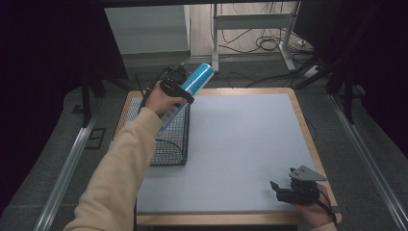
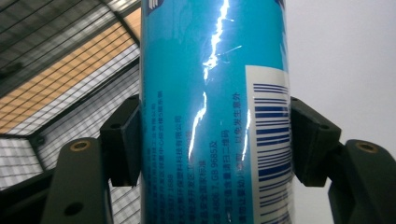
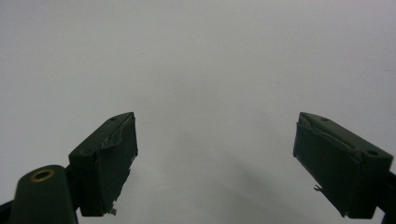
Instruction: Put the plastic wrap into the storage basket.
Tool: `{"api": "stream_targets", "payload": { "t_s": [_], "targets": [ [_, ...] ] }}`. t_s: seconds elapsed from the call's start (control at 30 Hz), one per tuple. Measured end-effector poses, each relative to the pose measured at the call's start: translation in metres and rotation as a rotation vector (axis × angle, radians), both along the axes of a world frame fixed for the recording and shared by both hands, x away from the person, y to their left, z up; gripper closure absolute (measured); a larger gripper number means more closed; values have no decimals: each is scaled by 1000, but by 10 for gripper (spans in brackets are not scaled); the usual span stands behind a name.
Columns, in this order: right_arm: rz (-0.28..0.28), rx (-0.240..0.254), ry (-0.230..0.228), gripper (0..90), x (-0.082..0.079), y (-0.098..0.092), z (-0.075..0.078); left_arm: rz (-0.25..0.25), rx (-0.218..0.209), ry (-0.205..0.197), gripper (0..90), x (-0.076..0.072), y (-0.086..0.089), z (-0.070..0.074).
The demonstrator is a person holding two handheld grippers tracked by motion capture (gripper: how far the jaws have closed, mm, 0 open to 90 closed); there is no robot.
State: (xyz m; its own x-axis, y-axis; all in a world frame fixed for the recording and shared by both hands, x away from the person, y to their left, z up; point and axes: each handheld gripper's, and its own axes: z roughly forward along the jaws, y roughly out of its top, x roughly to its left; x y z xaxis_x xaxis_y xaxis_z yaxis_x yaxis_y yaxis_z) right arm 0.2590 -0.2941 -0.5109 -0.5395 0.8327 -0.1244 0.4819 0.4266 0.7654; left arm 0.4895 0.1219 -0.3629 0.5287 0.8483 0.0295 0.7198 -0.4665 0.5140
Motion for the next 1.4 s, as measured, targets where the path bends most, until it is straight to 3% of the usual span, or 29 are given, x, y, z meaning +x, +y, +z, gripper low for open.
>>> {"api": "stream_targets", "payload": {
  "t_s": [0.2,0.3,0.7,0.77,0.83,1.4],
  "targets": [
    [0,-4,1,138,0,1,0,18,-1,14,316,3,8,-8],
    [0,-3,1,138,0,1,0,26,37,13,317,7,9,-17],
    [3,-5,3,138,0,2,-1,65,52,47,316,18,21,-37],
    [5,-5,1,138,-1,3,0,68,55,50,316,19,22,-39],
    [7,-6,3,138,-1,4,-1,76,89,55,316,20,21,-44],
    [6,2,10,137,-1,3,-1,90,150,102,316,28,20,-65]
  ]
}}
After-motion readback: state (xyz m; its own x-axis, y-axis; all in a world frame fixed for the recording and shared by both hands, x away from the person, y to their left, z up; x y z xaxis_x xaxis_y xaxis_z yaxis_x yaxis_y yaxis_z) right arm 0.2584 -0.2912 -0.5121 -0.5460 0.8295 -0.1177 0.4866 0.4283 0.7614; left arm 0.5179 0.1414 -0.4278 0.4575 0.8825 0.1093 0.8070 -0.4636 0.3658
